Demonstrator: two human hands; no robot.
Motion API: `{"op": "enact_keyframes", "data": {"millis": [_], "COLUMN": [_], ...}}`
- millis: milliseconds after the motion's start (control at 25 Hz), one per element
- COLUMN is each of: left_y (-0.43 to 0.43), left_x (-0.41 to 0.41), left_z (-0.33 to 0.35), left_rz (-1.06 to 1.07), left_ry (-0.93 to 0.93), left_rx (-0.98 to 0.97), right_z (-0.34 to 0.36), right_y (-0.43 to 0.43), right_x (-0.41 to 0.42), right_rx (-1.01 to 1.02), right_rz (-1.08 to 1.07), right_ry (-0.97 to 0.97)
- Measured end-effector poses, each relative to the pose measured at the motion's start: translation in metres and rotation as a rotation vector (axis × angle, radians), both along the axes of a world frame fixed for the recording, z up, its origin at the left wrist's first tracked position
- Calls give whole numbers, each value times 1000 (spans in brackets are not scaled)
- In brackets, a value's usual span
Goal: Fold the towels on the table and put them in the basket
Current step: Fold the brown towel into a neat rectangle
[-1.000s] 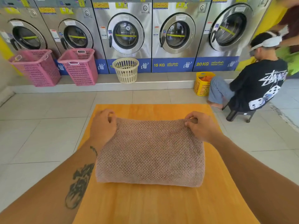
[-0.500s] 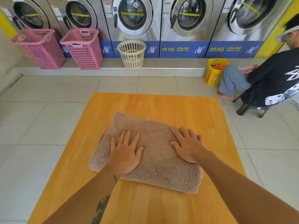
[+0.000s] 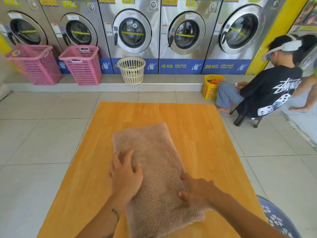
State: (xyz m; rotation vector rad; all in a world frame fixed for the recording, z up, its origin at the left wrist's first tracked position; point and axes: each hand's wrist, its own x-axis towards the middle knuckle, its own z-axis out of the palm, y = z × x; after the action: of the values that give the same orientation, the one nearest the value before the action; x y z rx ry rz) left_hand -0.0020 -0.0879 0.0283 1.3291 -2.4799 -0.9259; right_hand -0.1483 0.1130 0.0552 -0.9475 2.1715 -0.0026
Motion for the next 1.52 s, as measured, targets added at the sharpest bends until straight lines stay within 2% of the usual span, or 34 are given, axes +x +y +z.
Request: {"op": "enact_keyframes", "data": {"millis": [120, 280, 400, 520, 640, 800, 880, 960, 1040, 1160, 1280, 1400, 1480, 1520], "left_y": [32, 50, 54, 57, 66, 73, 77, 81, 91, 109, 120, 109, 97, 90], "left_x": [45, 96, 124, 140, 149, 157, 159, 155, 146, 134, 134, 131, 125, 120], "left_z": [-1, -1, 7, 14, 19, 17, 15, 14, 13, 10, 4, 9, 14, 16], "left_rz": [-10, 18, 65, 91, 136, 163, 129, 108, 52, 7, -6, 56, 114, 128], "left_ry": [0, 95, 81, 84, 154, 216, 159, 109, 101, 52, 39, 88, 112, 127], "left_rx": [234, 513, 592, 505, 561, 939, 1004, 1008, 887, 679, 750, 913, 889, 859], "right_z": [-15, -27, -26, -29, -28, -22, -26, -31, -34, -38, -30, -8, 5, 8], "right_y": [19, 20, 25, 33, 42, 63, 77, 90, 102, 114, 121, 126, 123, 119], "right_x": [55, 105, 125, 140, 147, 146, 141, 134, 129, 121, 111, 91, 82, 78], "right_rx": [-145, -418, -488, -531, -621, -641, -608, -594, -611, -595, -553, -427, -276, -235], "right_rz": [-167, -558, -866, -1064, -1095, -1102, -1058, -987, -911, -835, -799, -766, -748, -740], "right_ry": [41, -64, -364, -691, -677, -692, -680, -706, -719, -567, -492, -556, -580, -533]}}
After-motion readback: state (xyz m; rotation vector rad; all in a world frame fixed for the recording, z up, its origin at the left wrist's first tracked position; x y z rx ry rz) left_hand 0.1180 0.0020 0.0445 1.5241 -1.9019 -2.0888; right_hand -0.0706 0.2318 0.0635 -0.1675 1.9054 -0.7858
